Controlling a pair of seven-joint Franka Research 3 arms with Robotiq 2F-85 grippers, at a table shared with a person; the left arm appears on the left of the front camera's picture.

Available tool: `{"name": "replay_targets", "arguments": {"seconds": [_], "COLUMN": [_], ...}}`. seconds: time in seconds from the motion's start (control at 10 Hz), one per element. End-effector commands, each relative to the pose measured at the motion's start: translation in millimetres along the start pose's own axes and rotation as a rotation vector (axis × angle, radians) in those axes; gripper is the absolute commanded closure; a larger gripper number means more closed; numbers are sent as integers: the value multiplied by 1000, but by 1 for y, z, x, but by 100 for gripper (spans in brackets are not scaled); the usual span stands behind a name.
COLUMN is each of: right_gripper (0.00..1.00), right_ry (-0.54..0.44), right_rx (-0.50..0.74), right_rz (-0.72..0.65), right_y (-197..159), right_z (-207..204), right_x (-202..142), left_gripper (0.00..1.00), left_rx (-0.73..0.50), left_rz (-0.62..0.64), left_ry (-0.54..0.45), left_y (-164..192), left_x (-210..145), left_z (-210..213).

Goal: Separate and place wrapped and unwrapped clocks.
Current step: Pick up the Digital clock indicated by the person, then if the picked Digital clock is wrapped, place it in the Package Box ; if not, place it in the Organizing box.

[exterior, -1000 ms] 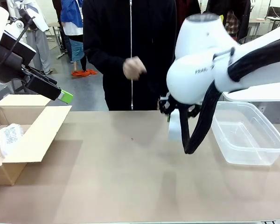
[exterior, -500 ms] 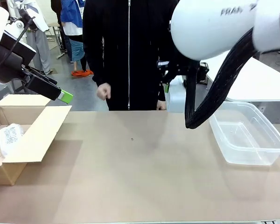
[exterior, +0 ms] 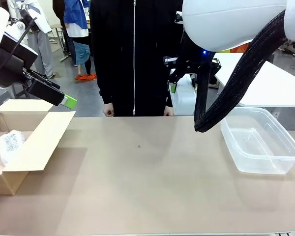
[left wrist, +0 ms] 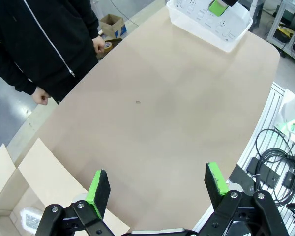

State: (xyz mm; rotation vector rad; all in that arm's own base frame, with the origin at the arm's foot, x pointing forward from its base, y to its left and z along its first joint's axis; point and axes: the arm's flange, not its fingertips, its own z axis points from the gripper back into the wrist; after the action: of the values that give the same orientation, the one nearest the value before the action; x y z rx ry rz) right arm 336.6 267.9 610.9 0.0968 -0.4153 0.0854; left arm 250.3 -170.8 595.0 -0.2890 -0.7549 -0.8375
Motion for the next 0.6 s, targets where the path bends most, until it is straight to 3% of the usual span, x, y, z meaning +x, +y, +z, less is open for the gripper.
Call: {"name": "replay_targets", "arguments": {"seconds": [0.0,0.5], "right_gripper": [100,100], "right_ry": [-2,-2], "right_rx": [-2,-2], "right_rz": [3,3], "right_y": [-1,-1], "right_z": [0,0], "right_x": [1,1], "left_gripper": [0,0], "left_rx": [-7,-7], "left_rz": [2,2], "left_ry": [-12,-12], "left_y": [-1,-1], "left_x": [1,1], "left_z": [0,0]}}
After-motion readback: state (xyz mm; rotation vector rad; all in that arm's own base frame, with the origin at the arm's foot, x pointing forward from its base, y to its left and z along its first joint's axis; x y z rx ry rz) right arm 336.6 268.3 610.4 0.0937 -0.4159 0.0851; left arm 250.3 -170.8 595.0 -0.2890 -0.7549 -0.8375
